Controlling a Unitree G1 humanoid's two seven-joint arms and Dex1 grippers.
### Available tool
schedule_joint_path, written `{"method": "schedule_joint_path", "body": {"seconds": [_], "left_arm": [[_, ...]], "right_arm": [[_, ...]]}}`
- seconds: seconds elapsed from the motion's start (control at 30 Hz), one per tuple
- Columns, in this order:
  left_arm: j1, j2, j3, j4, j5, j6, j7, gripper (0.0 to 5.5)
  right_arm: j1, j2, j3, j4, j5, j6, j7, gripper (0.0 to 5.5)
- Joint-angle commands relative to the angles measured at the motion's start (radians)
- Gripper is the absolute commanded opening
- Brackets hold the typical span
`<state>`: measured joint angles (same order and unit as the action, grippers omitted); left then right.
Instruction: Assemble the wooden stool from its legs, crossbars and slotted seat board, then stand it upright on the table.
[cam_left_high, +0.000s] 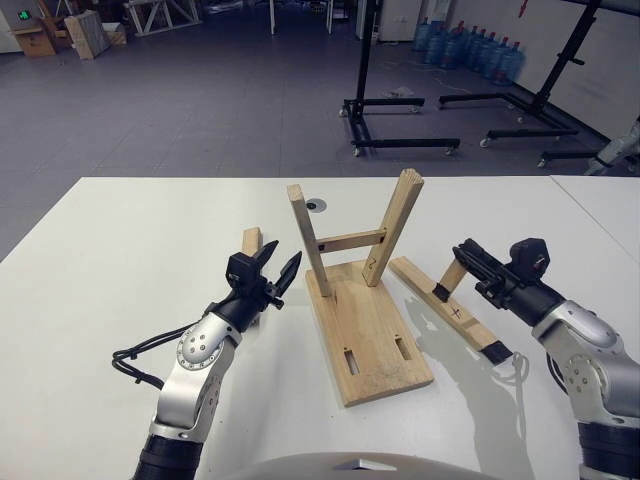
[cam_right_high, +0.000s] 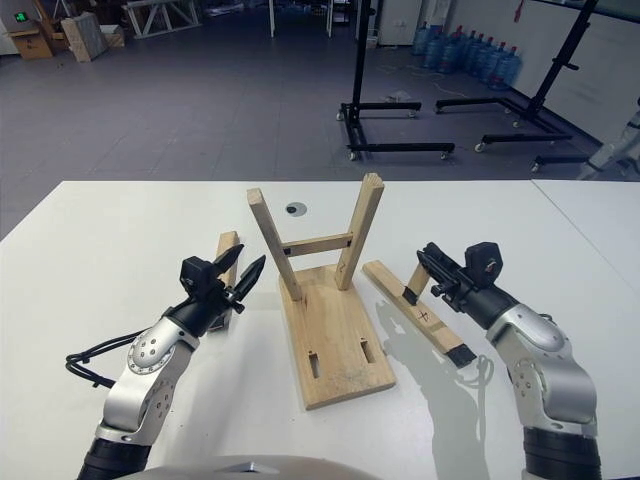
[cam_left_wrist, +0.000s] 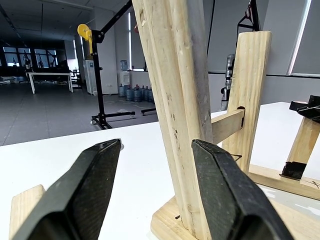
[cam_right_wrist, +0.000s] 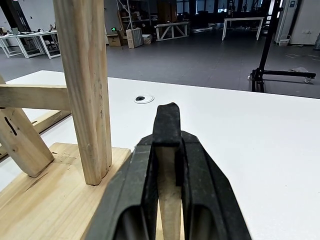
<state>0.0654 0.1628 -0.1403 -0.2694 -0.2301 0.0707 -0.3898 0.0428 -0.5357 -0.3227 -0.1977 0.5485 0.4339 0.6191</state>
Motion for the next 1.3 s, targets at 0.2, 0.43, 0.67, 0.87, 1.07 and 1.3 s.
{"method": "schedule_joint_path", "body": {"seconds": [0.2, 0.43, 0.67, 0.87, 1.07, 1.3], "left_arm": [[-0.019, 0.001, 0.006, 0.008, 0.005, -0.007, -0.002, 2.58], [-0.005, -0.003, 0.007, 0.002, 0.004, -0.01, 0.003, 2.58], [-0.007, -0.005, 0.003, 0.009, 0.005, -0.015, 0.001, 2.58], [-0.02, -0.001, 0.004, 0.021, 0.001, -0.01, -0.009, 2.58], [-0.018, -0.005, 0.002, 0.024, 0.004, -0.014, -0.005, 2.58], [-0.012, -0.009, -0.001, 0.025, 0.012, -0.021, 0.001, 2.58]], "right_arm": [[-0.022, -0.011, 0.019, 0.091, -0.036, -0.089, 0.06, 0.4], [-0.011, -0.035, -0.006, 0.062, -0.019, -0.067, 0.063, 0.4], [-0.001, -0.03, 0.002, 0.072, -0.03, -0.075, 0.068, 0.4], [0.008, -0.011, 0.03, 0.13, -0.056, -0.112, 0.079, 0.4], [-0.023, -0.016, 0.052, 0.154, -0.064, -0.123, 0.091, 0.4], [-0.017, -0.022, 0.069, 0.15, -0.073, -0.117, 0.092, 0.4]]}}
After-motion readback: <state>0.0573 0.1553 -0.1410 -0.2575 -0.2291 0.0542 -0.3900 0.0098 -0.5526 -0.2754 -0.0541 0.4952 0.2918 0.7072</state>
